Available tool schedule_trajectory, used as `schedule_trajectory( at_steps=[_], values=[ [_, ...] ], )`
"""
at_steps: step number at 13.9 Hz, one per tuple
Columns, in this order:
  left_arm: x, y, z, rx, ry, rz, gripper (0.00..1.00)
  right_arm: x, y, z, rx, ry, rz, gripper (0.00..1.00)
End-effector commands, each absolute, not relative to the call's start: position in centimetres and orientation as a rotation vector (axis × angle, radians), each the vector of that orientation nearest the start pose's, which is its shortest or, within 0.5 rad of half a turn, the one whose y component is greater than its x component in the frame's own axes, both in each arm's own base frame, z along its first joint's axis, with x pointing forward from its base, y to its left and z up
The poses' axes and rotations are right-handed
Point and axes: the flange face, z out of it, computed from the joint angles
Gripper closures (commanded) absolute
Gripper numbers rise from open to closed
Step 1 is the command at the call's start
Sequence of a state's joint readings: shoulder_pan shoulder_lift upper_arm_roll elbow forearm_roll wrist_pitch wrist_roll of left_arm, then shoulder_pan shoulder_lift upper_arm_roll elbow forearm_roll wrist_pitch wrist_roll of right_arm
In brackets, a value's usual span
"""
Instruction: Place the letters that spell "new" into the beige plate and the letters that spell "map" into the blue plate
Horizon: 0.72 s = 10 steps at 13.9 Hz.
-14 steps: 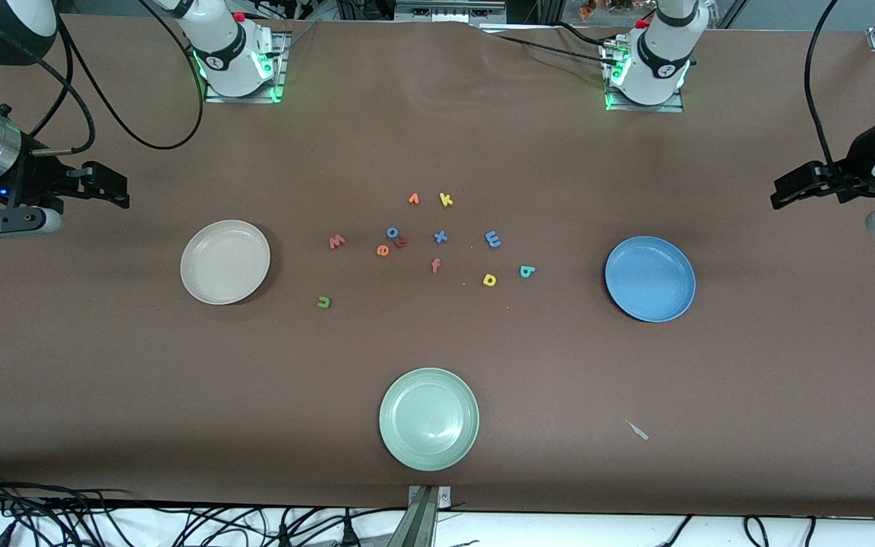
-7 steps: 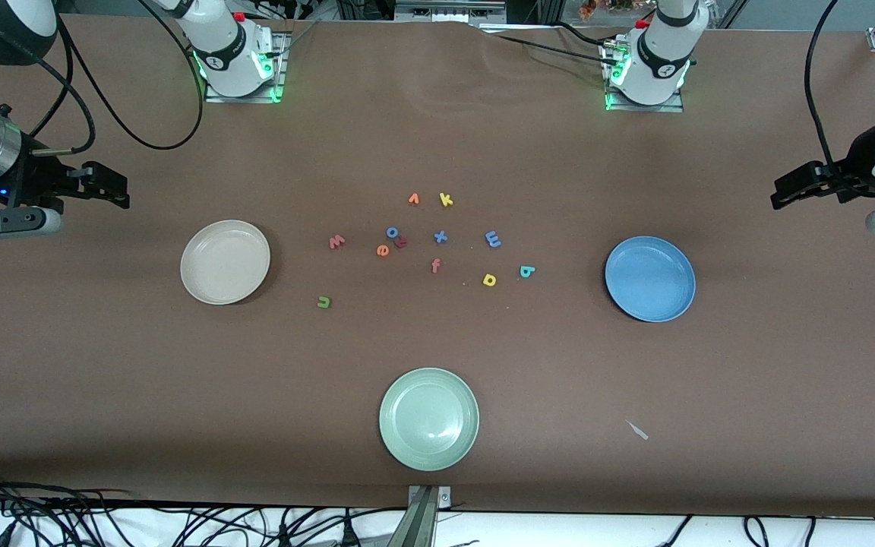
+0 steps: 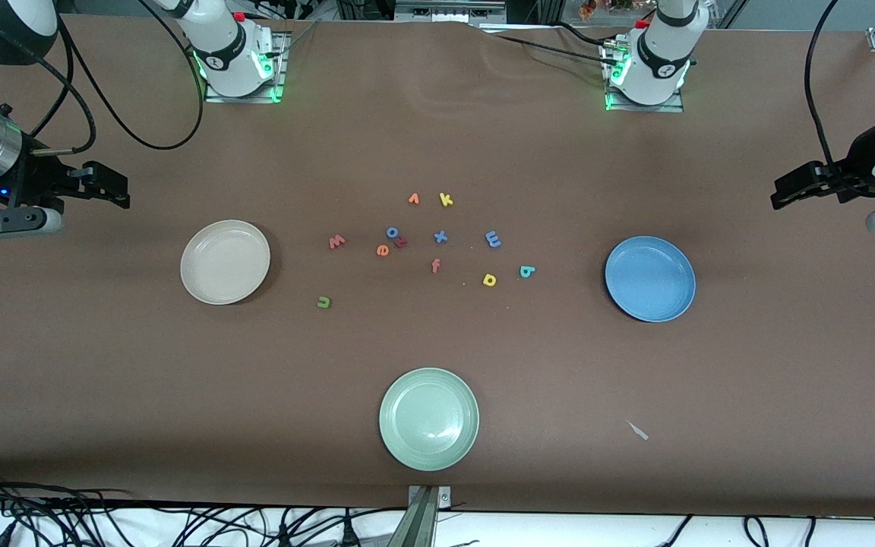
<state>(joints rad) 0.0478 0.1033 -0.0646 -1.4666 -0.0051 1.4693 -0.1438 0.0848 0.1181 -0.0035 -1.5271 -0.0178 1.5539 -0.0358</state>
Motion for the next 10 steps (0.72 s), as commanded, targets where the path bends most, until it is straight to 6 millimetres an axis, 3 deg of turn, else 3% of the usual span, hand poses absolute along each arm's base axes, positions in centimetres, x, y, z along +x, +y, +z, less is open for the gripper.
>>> schedule_trajectory(
  at_steps=[1,10],
  values=[
    [57.51,-0.68,61.19,-3.119,-0.176,0.152,0.00,58.24,4.83,58.22,-3.170,-0.186,0.137,0.00],
    [57.51,-0.74,61.12,-3.118,-0.172,0.154,0.00,58.29,4.85,58.19,-3.168,-0.186,0.132,0.00]
  ],
)
